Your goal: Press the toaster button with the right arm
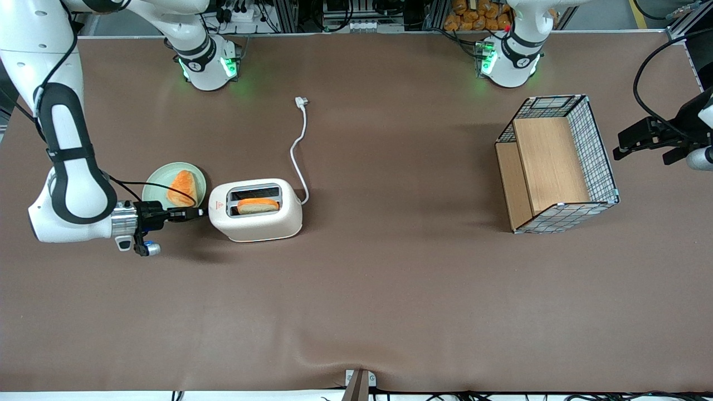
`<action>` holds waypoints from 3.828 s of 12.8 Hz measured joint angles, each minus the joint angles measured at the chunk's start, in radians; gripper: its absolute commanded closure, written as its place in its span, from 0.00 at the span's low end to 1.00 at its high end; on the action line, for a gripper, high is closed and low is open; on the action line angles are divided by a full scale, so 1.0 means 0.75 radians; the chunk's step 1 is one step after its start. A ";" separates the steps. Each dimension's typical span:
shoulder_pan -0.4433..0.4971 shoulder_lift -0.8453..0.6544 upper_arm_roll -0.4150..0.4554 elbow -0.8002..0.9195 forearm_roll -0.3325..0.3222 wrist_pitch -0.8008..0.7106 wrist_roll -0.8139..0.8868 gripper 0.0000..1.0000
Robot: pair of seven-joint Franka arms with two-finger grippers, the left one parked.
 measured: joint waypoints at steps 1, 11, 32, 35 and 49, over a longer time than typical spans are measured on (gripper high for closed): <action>0.000 0.009 0.000 0.000 0.003 0.005 -0.013 1.00; -0.003 0.047 0.000 0.000 0.017 0.036 -0.079 1.00; 0.009 -0.165 -0.028 0.517 -0.327 -0.444 0.634 0.00; 0.094 -0.303 -0.023 0.551 -0.600 -0.449 0.644 0.00; 0.178 -0.682 -0.033 0.529 -0.960 -0.489 0.628 0.00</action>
